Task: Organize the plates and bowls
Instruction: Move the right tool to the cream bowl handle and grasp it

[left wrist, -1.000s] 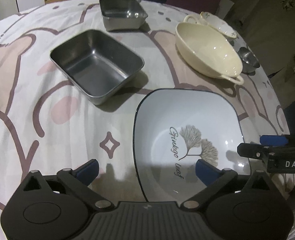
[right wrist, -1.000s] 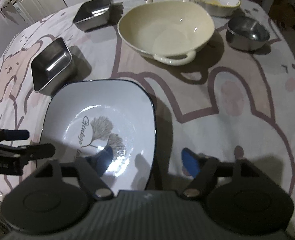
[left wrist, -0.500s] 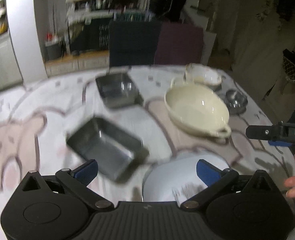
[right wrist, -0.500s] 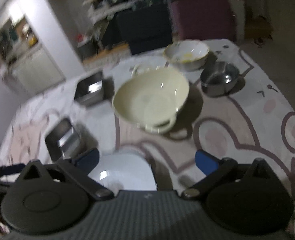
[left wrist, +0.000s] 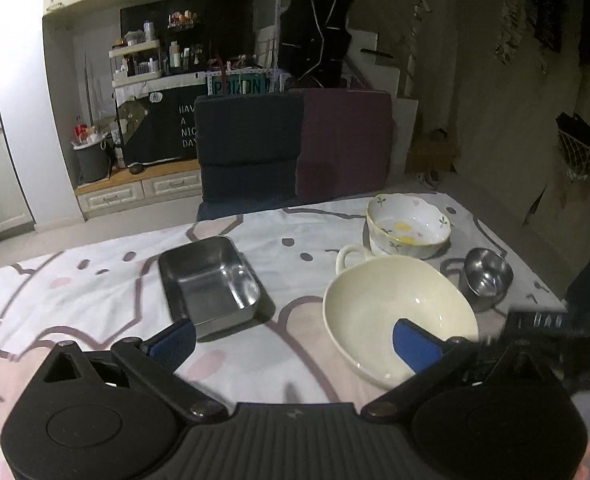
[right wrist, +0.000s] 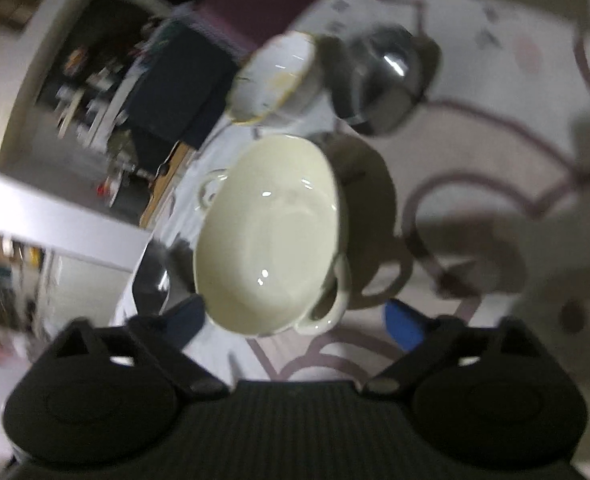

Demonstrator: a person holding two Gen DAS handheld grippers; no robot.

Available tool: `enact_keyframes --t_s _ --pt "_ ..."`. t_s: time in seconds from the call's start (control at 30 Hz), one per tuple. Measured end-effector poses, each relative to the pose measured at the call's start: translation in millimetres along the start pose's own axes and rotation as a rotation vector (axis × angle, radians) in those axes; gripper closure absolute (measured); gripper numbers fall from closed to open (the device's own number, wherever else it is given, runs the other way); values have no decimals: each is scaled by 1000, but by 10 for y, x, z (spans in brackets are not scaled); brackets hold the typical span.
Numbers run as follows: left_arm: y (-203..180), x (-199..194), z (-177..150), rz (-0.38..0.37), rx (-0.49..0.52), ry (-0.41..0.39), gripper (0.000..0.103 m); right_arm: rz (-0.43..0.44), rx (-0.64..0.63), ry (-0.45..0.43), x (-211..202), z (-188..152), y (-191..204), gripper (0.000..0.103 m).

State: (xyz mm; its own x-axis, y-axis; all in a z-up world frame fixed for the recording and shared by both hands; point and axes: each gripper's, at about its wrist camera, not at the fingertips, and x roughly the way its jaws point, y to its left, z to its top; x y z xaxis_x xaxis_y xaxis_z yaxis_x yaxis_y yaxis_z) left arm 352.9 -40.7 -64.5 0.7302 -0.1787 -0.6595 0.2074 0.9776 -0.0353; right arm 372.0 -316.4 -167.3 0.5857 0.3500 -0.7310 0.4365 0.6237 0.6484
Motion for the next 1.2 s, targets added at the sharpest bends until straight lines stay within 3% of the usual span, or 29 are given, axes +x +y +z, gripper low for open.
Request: enact_keyframes --t_s 0.13,0.2,0.27,0.47,0.57,0.83,0.9,1.03,1.2 --pt "5 302 2 -11 -36 16 0 -18 119 80 249 39 -143 46" --pt "14 450 0 -18 -57 24 0 -24 136 123 338 42 -167 66" --pt "32 561 2 -23 -76 32 0 -10 124 105 348 54 -162 74" --pt "83 744 -8 -45 -111 33 0 -24 51 79 266 47 -134 79" --pt "108 788 11 -77 -125 21 0 -50 20 23 93 149 -196 94" --pt "147 953 8 -120 -179 46 2 -77 -43 -22 -14 306 -272 94" --pt "149 969 -1 -124 -169 44 4 -110 -87 -80 -35 413 -251 92" --pt "169 1044 15 -150 -185 42 15 -161 -140 -167 8 603 -224 88" --pt "214 1236 78 -235 -286 39 29 -161 -156 -178 -4 634 -252 87"
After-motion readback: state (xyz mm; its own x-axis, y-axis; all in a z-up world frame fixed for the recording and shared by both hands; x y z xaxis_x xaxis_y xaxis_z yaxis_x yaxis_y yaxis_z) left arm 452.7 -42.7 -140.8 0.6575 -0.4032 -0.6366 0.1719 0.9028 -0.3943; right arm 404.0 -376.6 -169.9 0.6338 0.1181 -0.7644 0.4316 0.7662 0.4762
